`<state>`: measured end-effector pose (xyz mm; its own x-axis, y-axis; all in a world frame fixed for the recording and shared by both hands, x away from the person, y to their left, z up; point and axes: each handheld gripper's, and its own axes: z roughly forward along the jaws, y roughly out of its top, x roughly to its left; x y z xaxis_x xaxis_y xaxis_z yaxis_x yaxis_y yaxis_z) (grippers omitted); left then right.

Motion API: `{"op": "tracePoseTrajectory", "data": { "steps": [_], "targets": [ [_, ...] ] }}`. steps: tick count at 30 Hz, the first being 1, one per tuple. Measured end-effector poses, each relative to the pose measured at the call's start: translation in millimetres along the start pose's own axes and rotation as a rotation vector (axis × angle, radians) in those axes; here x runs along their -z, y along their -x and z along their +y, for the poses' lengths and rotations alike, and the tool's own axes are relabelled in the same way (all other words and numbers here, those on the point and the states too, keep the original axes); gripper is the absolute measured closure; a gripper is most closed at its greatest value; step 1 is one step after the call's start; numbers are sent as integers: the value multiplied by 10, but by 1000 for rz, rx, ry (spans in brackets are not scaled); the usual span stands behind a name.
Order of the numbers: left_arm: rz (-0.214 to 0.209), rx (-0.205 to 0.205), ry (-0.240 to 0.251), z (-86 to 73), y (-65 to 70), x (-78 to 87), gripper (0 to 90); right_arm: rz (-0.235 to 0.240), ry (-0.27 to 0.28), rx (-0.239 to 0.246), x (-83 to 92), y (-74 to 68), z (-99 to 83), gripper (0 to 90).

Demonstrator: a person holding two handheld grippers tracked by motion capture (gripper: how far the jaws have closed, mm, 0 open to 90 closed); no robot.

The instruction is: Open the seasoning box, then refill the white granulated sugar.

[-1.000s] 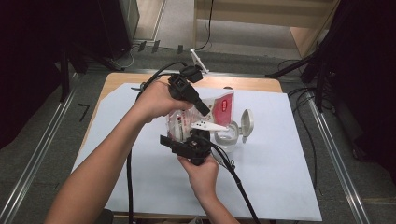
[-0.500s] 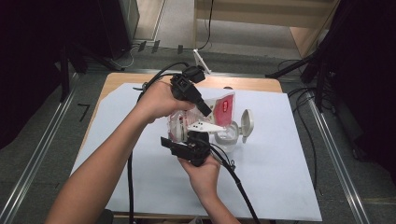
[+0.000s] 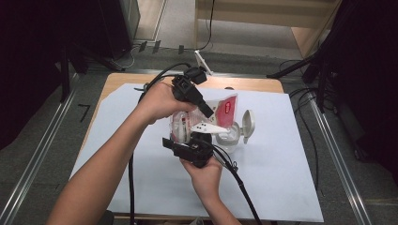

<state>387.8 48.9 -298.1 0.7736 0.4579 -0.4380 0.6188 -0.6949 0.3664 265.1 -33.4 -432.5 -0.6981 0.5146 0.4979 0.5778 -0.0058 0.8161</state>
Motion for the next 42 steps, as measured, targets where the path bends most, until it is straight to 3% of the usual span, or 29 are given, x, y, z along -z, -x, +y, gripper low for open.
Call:
{"op": "tracePoseTrajectory", "data": {
  "steps": [20, 42],
  "targets": [
    [13, 33, 12, 12, 0, 3, 844, 11, -11, 12, 5, 20, 27, 618],
    [14, 26, 15, 21, 9, 23, 826, 32, -6, -2, 14, 8, 45, 621]
  ]
}}
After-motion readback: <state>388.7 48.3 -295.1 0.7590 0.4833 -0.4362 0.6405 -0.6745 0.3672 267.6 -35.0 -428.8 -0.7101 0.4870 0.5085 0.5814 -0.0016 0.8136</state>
